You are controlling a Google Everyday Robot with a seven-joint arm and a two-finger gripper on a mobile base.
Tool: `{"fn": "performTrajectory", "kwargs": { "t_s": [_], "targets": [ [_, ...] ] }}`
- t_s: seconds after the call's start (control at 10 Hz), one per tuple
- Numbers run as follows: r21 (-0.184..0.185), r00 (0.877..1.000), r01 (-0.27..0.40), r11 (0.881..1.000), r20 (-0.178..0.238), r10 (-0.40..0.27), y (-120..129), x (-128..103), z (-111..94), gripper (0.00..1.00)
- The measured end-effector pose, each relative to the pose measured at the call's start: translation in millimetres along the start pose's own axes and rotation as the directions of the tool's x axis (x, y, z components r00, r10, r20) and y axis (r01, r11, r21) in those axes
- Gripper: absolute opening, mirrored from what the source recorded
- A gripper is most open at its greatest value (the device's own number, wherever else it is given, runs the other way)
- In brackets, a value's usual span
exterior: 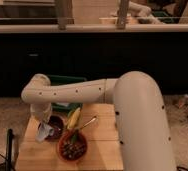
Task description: Wipe purple bowl with towel
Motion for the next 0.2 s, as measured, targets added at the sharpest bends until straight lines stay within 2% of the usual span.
{"fn": "performTrajectory", "kwargs": {
  "t_s": [0.2],
  "targets": [
    [0.001,1.0,-0.028,1.0,-0.005,0.028,14.7,-0.7,-4.3,0.0]
  ]
}}
